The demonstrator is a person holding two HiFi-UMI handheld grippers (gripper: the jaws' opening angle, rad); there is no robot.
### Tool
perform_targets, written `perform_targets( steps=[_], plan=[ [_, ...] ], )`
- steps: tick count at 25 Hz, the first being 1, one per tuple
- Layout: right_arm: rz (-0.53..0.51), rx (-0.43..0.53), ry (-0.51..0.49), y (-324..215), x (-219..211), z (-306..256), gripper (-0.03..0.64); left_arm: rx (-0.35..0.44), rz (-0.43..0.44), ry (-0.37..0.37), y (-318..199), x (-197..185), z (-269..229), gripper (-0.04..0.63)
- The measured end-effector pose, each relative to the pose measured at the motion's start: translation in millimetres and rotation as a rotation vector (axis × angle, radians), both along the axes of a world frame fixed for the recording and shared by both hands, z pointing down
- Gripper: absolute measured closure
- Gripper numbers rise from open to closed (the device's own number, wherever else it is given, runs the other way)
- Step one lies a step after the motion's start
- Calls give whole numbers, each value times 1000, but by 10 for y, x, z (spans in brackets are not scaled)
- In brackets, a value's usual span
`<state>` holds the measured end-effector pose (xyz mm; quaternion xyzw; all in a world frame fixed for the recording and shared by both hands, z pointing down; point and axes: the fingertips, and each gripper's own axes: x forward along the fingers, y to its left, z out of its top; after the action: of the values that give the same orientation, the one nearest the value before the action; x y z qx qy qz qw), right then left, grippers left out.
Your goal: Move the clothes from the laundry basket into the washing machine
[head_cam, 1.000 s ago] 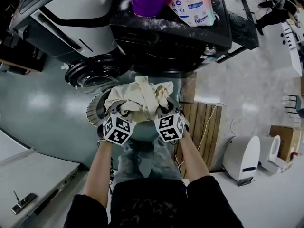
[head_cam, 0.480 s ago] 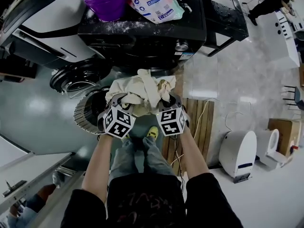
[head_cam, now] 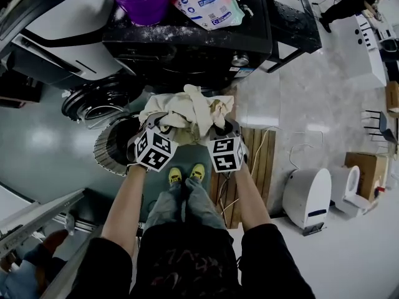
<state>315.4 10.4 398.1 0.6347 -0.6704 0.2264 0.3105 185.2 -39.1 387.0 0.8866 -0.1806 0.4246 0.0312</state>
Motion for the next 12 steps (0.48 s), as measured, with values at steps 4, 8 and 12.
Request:
perform_targets(
  steps=[4,8,12],
  plan=[
    [35,17,5,-101,-54,39,535,15,14,22,-113,-70,37,480],
    [35,21,20,-216,-72,105,535,23,25,38,-240,-118,134,480],
    [50,20,13,-345,6,296,534,8,-2,51,-384,-94,349,480]
  ],
)
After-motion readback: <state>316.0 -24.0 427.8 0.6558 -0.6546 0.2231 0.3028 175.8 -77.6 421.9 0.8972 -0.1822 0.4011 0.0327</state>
